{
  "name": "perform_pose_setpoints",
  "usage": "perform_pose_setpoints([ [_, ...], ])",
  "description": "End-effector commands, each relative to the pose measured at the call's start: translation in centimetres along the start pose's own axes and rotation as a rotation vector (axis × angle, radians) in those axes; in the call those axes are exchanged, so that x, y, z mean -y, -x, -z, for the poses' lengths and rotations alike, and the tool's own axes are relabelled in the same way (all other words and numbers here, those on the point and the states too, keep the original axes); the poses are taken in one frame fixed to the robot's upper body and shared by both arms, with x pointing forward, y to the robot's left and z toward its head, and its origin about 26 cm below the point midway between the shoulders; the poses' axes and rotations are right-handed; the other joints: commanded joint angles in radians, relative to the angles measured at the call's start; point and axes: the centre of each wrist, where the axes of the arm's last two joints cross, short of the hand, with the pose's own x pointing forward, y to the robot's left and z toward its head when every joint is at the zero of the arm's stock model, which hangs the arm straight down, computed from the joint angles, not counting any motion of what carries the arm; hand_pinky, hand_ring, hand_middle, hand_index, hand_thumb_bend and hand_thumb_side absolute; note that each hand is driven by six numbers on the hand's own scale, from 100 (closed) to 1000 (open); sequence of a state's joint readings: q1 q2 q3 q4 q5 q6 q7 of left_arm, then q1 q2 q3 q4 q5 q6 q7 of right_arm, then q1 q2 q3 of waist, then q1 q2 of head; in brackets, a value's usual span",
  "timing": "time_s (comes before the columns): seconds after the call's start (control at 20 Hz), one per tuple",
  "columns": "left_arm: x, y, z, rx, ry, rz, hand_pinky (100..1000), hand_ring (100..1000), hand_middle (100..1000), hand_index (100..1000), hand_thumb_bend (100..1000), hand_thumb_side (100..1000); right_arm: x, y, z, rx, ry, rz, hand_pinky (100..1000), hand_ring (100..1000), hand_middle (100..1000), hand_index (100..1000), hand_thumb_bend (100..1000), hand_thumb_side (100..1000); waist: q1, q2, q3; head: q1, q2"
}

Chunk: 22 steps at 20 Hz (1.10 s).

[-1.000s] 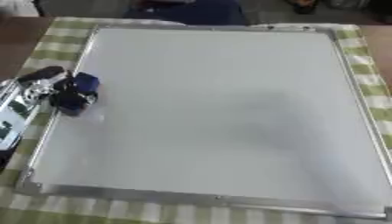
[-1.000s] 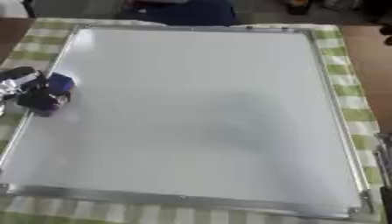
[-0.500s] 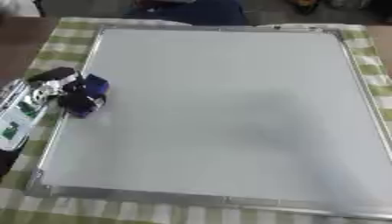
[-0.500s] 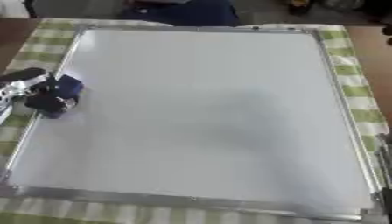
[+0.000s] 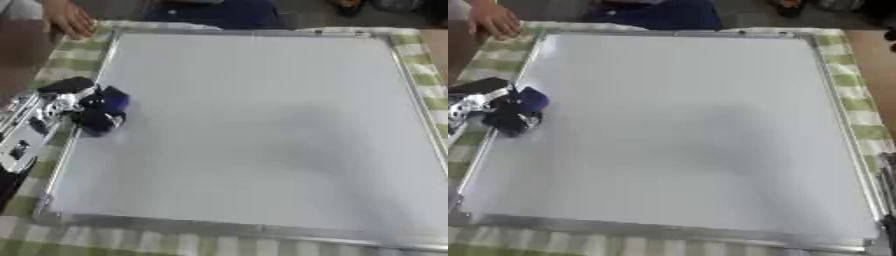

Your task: Wipe the whiteboard clean with a brush.

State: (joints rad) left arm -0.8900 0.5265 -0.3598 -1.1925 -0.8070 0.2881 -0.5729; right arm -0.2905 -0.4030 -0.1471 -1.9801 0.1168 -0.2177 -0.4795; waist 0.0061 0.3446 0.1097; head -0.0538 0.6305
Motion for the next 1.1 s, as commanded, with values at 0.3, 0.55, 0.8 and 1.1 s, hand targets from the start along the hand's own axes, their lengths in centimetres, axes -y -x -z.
perform_pose_setpoints([
  [0.3, -0.4, -1.4, -0.1, 0.046, 0.025, 0.012, 417, 550, 398, 373, 104, 484, 0.2, -0.6, 0.6, 0.023, 0.011, 0.001, 618, 524, 456, 381, 100, 792, 0.004, -0.019, -0.002, 0.005, -0.004],
  [0.55, -0.3, -1.8, -0.2, 0.075, 0.075, -0.058, 410, 539, 393, 375, 100, 509, 0.2, -0.6, 0.6, 0.021, 0.014, 0.000, 618, 525, 455, 381, 100, 792, 0.004, -0.019, -0.001, 0.005, -0.003],
  [0.8, -0.6, -2.4, -0.7, 0.111, 0.101, -0.136, 406, 530, 389, 375, 100, 524, 0.2, -0.6, 0.6, 0.018, 0.015, -0.003, 619, 525, 455, 381, 100, 794, 0.003, -0.018, 0.000, 0.005, -0.004],
  [1.1, -0.6, -3.3, -1.2, 0.142, 0.123, -0.171, 403, 526, 386, 375, 100, 531, 0.2, -0.6, 0.6, 0.020, 0.016, -0.002, 619, 525, 454, 381, 100, 794, 0.001, -0.018, -0.001, 0.007, -0.005],
])
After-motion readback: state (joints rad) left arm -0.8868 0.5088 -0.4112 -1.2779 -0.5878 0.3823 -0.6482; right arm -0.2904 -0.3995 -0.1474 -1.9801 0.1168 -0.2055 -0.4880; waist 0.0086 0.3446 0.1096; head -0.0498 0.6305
